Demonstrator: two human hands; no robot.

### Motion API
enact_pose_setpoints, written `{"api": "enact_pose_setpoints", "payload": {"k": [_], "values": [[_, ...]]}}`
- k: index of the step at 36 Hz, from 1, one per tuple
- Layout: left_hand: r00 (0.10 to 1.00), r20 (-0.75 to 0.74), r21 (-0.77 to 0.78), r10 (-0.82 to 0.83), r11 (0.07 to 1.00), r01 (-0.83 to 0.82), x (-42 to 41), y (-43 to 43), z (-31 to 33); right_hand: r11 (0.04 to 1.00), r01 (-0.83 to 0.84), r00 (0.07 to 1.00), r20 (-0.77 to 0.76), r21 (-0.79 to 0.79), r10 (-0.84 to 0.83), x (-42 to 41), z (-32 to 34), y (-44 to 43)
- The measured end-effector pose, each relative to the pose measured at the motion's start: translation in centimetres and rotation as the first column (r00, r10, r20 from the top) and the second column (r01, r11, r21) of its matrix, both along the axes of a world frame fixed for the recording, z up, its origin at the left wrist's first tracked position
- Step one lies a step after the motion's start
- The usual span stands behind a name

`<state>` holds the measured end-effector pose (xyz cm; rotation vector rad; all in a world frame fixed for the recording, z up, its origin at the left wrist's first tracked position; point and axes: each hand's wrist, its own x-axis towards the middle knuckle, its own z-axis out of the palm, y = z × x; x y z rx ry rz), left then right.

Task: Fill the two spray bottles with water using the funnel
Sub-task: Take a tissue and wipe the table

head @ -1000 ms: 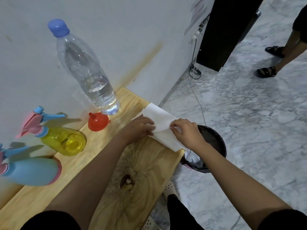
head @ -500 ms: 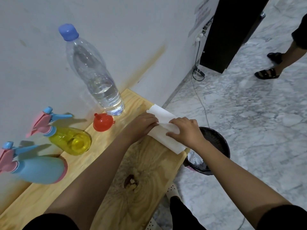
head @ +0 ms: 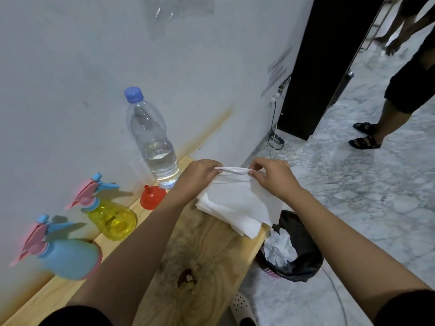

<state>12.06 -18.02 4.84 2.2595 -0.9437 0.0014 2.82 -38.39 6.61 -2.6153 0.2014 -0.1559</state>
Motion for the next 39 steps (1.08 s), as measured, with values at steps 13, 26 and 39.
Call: {"api": "enact_pose_setpoints", "payload": {"k": [13,26,39], "values": [[0.995,0.096,-0.169,0.003,0.985,0.013,0.6,-1.5,8.5,0.983,0.084,0.97,0.213,0.165,-0.118,0.6,7.6,-0.7],[0.987,0.148,-0.29,0.064,0.957,-0.018,1.9,-2.2,14.5,0.978,-0.005,0.934,0.35,0.208,-0.07,1.9,14.1,-1.0],[0.979,-0.04,-0.198,0.202,0.958,-0.206,-0.9,6.4,10.1,0.936,-0.277,0.958,0.135,0.217,0.253,4.5,9.3,4.5]]}}
